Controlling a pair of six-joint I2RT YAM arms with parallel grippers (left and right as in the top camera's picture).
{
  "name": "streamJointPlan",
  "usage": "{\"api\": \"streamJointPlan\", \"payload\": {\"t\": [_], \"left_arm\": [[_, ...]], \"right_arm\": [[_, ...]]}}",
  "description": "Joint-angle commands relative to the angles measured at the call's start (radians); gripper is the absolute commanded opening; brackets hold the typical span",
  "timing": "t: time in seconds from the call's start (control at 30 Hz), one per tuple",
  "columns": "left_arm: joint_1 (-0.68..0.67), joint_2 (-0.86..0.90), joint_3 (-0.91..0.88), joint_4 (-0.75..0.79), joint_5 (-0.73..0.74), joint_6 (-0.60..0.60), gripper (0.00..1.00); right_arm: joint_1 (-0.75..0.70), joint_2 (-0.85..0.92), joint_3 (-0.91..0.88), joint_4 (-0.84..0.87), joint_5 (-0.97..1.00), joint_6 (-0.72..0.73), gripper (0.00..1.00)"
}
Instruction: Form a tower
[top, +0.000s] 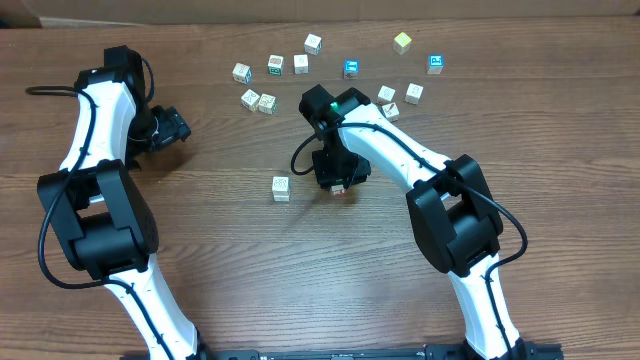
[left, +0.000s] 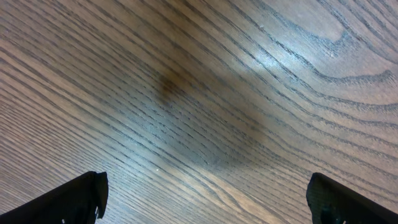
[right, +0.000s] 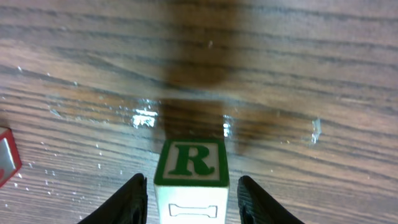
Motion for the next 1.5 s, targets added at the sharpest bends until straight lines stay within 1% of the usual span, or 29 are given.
{"api": "streamJointPlan", "payload": {"t": [0.0,0.17,0.27,0.33,0.6,0.63,0.7,0.73,0.87,1.23,1.37,1.47], "left_arm": [[-0.006,0.012,0.003,0.0,-0.005,0.012,1.0],[-0.006,0.012,0.003,0.0,-0.005,0.012,1.0],[-0.006,0.012,0.003,0.0,-0.005,0.012,0.99],[-0.006,0.012,0.003,0.0,-0.005,0.012,1.0],[-0.006,0.012,0.003,0.0,-0.005,0.012,0.99],[-0.006,0.012,0.003,0.0,-0.005,0.012,1.0],[-0.006,0.012,0.003,0.0,-0.005,0.012,1.0],[-0.006,0.012,0.003,0.0,-0.005,0.012,0.99],[-0.006,0.012,0.003,0.0,-0.005,0.012,1.0],[-0.006,0.012,0.003,0.0,-0.005,0.012,1.0],[-0.006,0.012,0.003,0.0,-0.005,0.012,1.0],[-0.006,0.012,0.003,0.0,-0.005,0.012,0.99]], "right_arm": [[0.004,-0.025,-0.003,-0.012,-0.004,0.005,0.44],[0.004,-0.025,-0.003,-0.005,-0.004,0.005,0.43],[0.004,-0.025,-0.003,0.0,-0.004,0.005,0.34],[0.004,-0.025,-0.003,-0.002,-0.003,0.005,0.33],[0.004,-0.025,-0.003,-0.001,-0.003,0.005,0.33],[0.004,-0.025,-0.003,-0.001,-0.003,0.005,0.34],[0.004,-0.025,-0.003,0.0,-0.003,0.005,0.4],[0.004,-0.025,-0.003,0.002,-0.003,0.005,0.41],[0.004,-0.025,-0.003,0.019,-0.003,0.005,0.37],[0.004,-0.025,-0.003,0.025,-0.003,0.005,0.37],[0.004,-0.025,-0.003,0.025,-0.003,0.005,0.33],[0.004,-0.025,-0.003,0.025,-0.003,0.005,0.32]]}}
